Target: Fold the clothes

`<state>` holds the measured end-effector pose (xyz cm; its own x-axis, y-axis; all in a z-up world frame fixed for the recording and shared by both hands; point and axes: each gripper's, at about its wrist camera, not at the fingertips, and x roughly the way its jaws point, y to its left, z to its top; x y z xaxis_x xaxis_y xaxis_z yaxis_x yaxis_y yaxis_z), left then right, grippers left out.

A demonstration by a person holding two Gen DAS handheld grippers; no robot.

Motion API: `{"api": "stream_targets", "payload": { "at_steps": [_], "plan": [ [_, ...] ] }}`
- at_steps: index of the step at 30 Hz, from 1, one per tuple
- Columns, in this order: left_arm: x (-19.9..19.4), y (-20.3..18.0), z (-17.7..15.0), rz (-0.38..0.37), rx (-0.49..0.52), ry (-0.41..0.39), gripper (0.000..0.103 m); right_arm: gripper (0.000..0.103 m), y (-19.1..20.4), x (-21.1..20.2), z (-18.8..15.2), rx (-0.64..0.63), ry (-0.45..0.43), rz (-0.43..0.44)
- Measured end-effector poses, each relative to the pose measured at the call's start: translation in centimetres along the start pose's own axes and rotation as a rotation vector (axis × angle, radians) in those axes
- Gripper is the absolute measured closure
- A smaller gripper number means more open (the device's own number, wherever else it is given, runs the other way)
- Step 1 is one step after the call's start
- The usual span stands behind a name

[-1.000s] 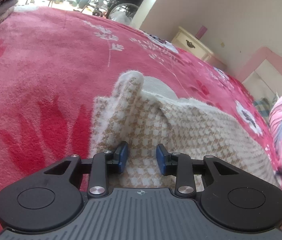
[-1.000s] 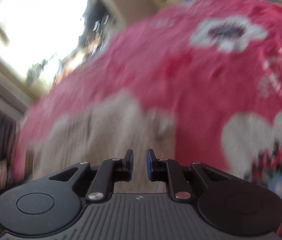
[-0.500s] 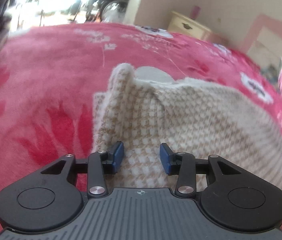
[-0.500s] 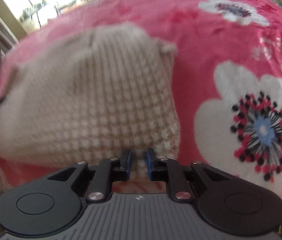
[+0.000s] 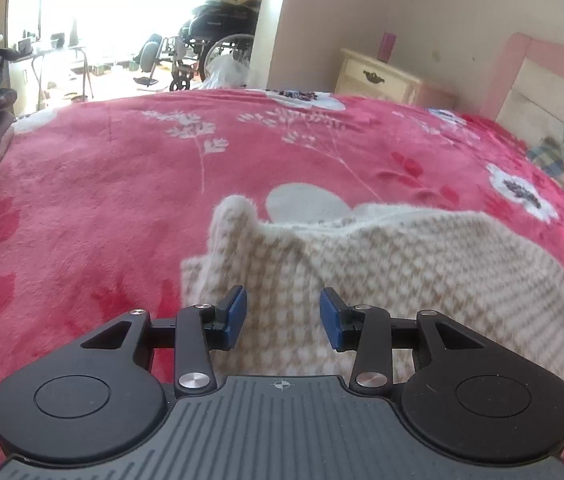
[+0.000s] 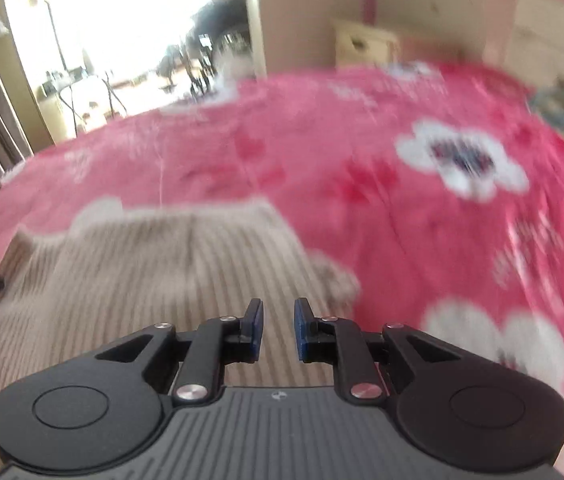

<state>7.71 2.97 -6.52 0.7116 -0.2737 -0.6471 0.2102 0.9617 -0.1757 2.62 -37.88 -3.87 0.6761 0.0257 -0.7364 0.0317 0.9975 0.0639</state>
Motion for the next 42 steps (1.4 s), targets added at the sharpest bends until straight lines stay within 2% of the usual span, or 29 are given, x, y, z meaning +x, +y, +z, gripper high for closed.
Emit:
{"api": "stream_targets", "payload": {
  "at_steps": [1,3,4,6,8,12,15,17,19,20,22,25,29,31,34,35,38,40,42],
  "plan": [
    [0.3,0.0,-0.1,0.004,-0.006,0.009,0.063,0.087,0.3,1.5,-0.1,-0.025,0.031,-0.017],
    [1.1,0.6,-0.8,0.004,-0.024,0.035,0.063,0.089,0.0,5.4,-2.3,-0.055,0.171,-0.097],
    [1.3,1.0,-1.3,0.0,-0.029,0.043,0.063,0.089,-0.7,6.2,-4.0,-0.055,0.181,-0.102],
    [1.3,1.5,-1.7,-0.016,-0.03,0.041,0.063,0.089,-1.0,5.3,-4.5,-0.045,0.164,-0.094],
    [1.3,1.7,-1.3,-0.032,-0.021,0.031,0.063,0.089,-0.8,4.4,-3.2,-0.037,0.176,-0.104],
    [2.2,1.8,0.8,-0.067,-0.048,-0.014,0.063,0.088,1.1,3.2,0.6,-0.083,0.084,-0.104],
    [3.9,1.9,2.2,-0.068,-0.073,-0.021,0.063,0.088,2.7,4.4,3.5,-0.107,-0.008,-0.069],
    [5.3,2.5,2.3,-0.059,-0.11,-0.018,0.063,0.088,2.8,6.7,3.5,-0.13,0.017,-0.094],
    [7.4,4.3,1.7,-0.063,-0.209,0.028,0.064,0.09,1.2,10.0,1.1,-0.089,0.117,-0.133],
    [7.7,5.0,1.4,-0.086,-0.25,0.027,0.064,0.09,0.3,10.8,-0.1,-0.056,0.123,-0.127],
    [7.8,5.8,1.6,-0.118,-0.302,0.016,0.064,0.09,0.0,10.1,-0.8,-0.034,0.081,-0.118],
    [7.3,6.1,2.6,-0.147,-0.34,-0.013,0.063,0.089,1.4,9.1,0.2,-0.079,0.084,-0.171],
    [8.7,6.0,3.4,-0.12,-0.345,0.006,0.063,0.088,2.4,7.7,2.0,-0.076,-0.03,-0.143],
    [10.0,6.0,3.1,-0.1,-0.351,0.034,0.063,0.087,1.9,9.3,2.3,-0.047,0.003,-0.13],
    [9.9,5.9,3.2,-0.087,-0.368,0.029,0.063,0.084,0.1,12.6,1.1,0.019,0.072,-0.133],
    [9.6,5.9,3.4,-0.083,-0.377,0.024,0.063,0.084,-0.2,12.1,1.3,0.052,0.058,-0.124],
    [7.6,5.0,4.1,-0.084,-0.353,-0.027,0.063,0.083,0.3,8.9,1.7,0.111,0.026,-0.17],
    [6.0,3.5,4.7,-0.131,-0.3,-0.062,0.063,0.082,0.9,6.2,1.2,0.14,-0.016,-0.158],
    [5.2,0.6,5.4,-0.204,-0.204,-0.07,0.063,0.082,1.6,3.7,0.4,0.173,-0.042,-0.113]
  ]
}}
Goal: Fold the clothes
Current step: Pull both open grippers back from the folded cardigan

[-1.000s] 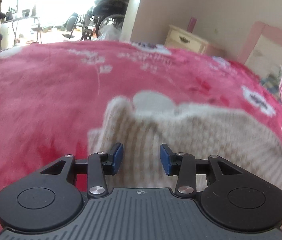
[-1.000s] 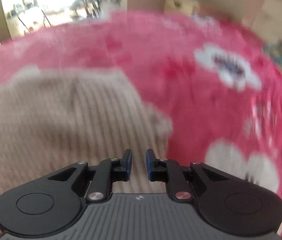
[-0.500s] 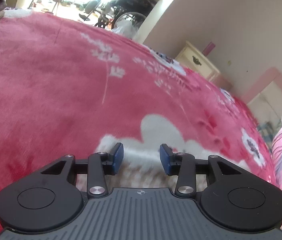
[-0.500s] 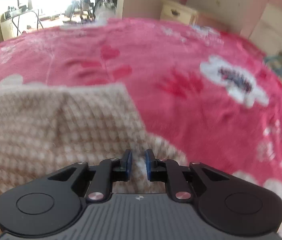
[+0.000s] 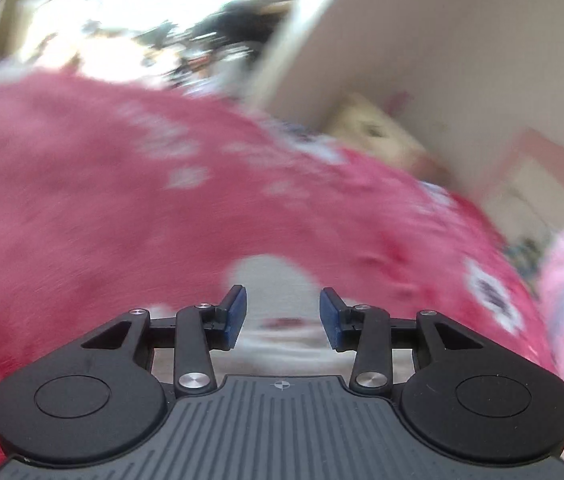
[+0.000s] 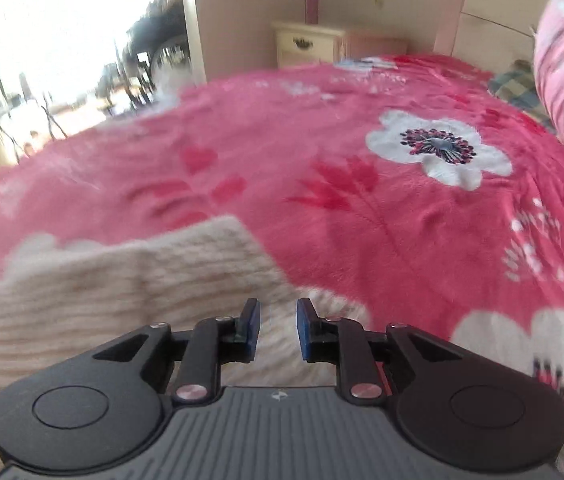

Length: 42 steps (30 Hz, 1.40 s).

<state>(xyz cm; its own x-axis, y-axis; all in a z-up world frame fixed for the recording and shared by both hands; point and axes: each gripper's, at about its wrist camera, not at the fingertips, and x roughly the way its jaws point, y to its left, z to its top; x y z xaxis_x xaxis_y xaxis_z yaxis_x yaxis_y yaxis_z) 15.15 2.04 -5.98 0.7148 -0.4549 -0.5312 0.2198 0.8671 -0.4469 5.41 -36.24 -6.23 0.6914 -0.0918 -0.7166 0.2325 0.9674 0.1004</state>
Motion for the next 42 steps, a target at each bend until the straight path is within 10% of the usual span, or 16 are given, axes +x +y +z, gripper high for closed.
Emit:
{"api": "stream_targets", "payload": {
  "at_steps": [6,12,42],
  "plan": [
    [3.8,-9.3,-2.7,-0.195,0.242,0.167,0.063,0.081,0.5,-0.7,-3.5,0.047,0.046,0.017],
    [6.6,-12.3,-7.5,-0.095,0.405,0.21,0.058,0.079,1.1,1.1,-5.3,0.029,0.052,-0.018],
    [-2.1,-11.0,-4.4,-0.086,0.136,0.214,0.054,0.063,-0.4,0.7,-5.9,0.152,0.028,0.081]
  ]
}}
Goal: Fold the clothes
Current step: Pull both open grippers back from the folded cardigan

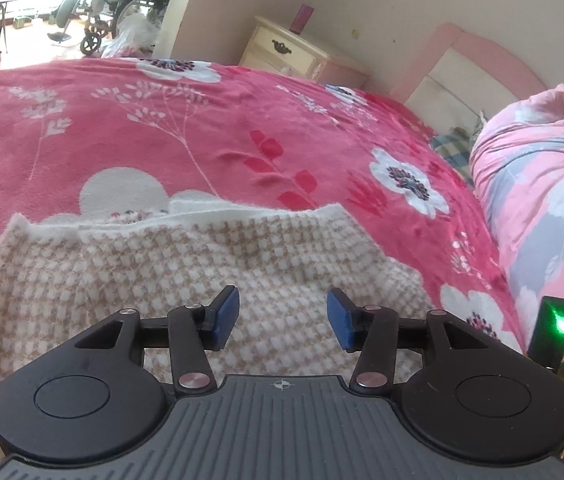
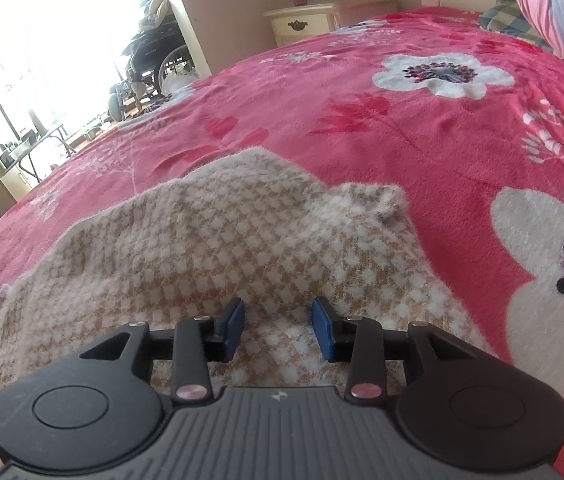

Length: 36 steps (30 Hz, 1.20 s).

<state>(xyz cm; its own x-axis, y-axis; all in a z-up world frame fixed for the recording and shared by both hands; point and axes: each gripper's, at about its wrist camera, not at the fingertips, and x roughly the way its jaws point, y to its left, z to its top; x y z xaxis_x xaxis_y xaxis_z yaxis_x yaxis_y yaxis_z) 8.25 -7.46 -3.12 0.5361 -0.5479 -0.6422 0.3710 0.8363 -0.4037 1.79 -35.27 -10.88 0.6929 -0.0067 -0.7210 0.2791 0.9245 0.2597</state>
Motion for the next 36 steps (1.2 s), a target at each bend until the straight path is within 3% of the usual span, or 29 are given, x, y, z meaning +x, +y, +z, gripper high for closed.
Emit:
{"api": "stream_targets", "payload": {
  "at_steps": [13,17,23,27,29,36],
  "plan": [
    [-1.2,1.1,0.2,0.006,-0.066,-0.018,0.054,0.06,1.0,0.0,-0.1,-0.077,-0.013,-0.046],
    [-1.3,1.0,0.1,0.004,-0.063,-0.017,0.053,0.055,1.5,0.0,0.0,-0.086,-0.017,-0.09],
    [-1.8,1.0,-0.1,-0.005,-0.071,-0.024,0.052,0.032,1.9,0.2,0.3,-0.077,-0.006,-0.164],
    [-2.0,1.2,-0.1,-0.01,-0.084,-0.029,0.051,0.0,1.1,0.1,0.8,-0.015,0.035,-0.071],
    [-2.1,1.2,-0.1,-0.011,-0.086,-0.033,0.051,0.0,1.1,0.0,0.9,0.007,0.06,-0.035],
    [-2.2,1.2,-0.2,-0.014,-0.083,-0.038,0.05,0.0,1.7,0.3,0.7,-0.055,0.074,-0.05]
  ]
}}
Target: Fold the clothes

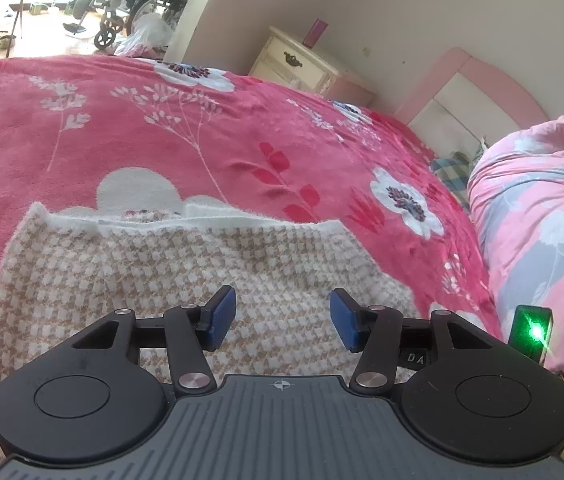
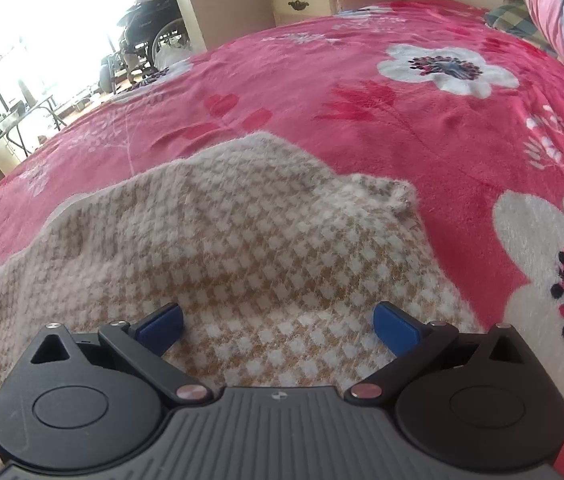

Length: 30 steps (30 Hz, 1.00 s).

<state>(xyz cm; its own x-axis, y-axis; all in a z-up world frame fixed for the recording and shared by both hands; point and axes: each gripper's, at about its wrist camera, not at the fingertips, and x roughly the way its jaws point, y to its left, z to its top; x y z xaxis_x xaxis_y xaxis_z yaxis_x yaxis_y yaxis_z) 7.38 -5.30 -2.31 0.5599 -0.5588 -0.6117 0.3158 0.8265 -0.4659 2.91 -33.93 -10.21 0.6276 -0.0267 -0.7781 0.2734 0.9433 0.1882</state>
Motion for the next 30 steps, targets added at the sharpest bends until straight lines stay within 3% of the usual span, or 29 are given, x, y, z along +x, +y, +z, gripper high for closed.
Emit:
{"api": "stream_targets", "payload": {
  "at_steps": [6,9,13,15,21,30],
  "plan": [
    [0.4,-0.2,-0.6,0.013,0.0,0.022,0.043,0.0,0.8,0.2,-0.6,-0.049,-0.021,-0.042],
    [0.7,-0.4,-1.0,0.03,0.01,0.03,0.031,0.0,0.7,0.3,-0.6,-0.046,-0.011,-0.045],
    [0.7,-0.7,-1.6,0.068,0.034,0.007,0.0,0.0,0.5,0.3,-0.8,-0.043,-0.012,-0.036],
    [1.0,-0.7,-1.9,0.091,0.043,0.013,0.0,0.0,0.6,0.2,-0.9,-0.047,-0.017,-0.036],
    [2.5,0.6,-3.1,0.139,-0.043,0.15,0.0,0.0,0.7,0.2,-1.0,-0.048,-0.026,-0.038],
    [2.5,2.1,-3.8,0.106,-0.111,0.207,0.0,0.0,0.9,0.2,-1.0,-0.049,-0.031,-0.051]
  ]
}}
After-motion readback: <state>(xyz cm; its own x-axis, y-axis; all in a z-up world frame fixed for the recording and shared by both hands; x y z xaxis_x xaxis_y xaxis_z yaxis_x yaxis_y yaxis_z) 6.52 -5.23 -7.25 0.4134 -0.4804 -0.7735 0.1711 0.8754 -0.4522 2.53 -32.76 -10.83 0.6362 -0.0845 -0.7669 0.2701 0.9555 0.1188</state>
